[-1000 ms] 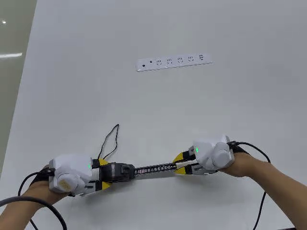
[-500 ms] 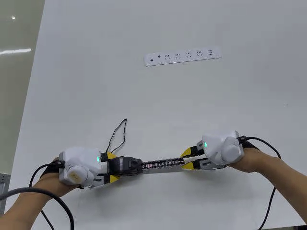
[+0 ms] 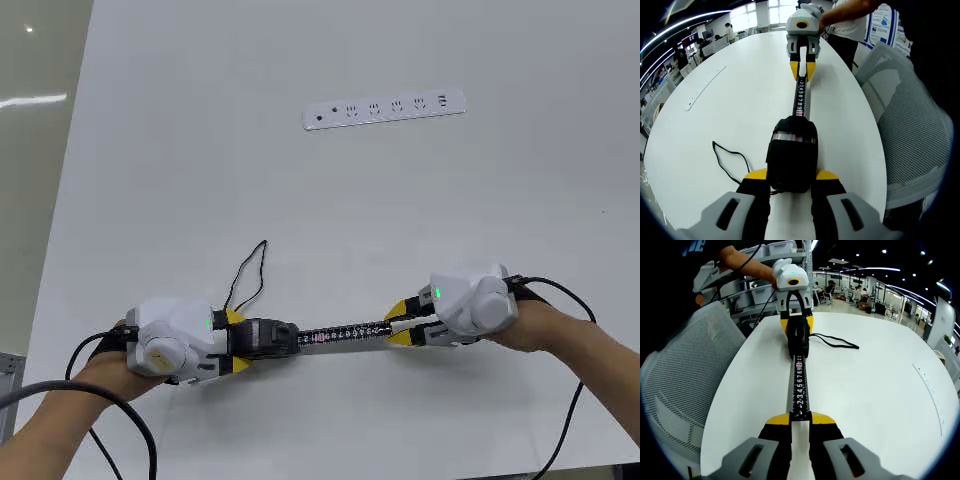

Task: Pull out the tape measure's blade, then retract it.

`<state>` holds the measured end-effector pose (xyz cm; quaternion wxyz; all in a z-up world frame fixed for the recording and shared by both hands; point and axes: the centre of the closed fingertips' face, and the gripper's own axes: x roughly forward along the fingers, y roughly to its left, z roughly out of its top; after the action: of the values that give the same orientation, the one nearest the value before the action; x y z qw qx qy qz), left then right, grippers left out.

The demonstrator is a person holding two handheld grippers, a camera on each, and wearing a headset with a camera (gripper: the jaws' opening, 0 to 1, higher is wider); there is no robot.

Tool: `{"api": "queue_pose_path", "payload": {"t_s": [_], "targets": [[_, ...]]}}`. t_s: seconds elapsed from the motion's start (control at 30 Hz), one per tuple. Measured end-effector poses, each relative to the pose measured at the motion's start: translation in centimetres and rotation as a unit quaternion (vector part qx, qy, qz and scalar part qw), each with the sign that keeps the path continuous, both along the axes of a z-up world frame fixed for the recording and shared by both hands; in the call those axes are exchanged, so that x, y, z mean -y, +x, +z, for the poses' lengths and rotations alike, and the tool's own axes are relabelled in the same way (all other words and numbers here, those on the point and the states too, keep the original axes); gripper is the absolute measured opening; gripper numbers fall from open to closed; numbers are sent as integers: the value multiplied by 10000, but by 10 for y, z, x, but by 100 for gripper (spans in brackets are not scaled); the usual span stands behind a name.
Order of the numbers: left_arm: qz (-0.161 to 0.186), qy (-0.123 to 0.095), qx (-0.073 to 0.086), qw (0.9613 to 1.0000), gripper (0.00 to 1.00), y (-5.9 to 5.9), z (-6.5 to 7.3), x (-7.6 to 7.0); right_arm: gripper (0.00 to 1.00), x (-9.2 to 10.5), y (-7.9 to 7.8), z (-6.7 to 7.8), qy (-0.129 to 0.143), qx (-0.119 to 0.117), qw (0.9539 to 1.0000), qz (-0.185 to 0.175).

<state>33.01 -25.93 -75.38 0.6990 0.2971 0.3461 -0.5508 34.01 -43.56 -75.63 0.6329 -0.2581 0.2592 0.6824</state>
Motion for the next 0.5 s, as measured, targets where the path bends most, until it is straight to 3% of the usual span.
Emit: {"api": "queue_pose_path", "payload": {"t_s": [0.5], "targets": [[0, 0, -3, 10000, 27, 0, 1, 0, 9, 5, 1, 1, -8, -20, 10000, 9]]}}
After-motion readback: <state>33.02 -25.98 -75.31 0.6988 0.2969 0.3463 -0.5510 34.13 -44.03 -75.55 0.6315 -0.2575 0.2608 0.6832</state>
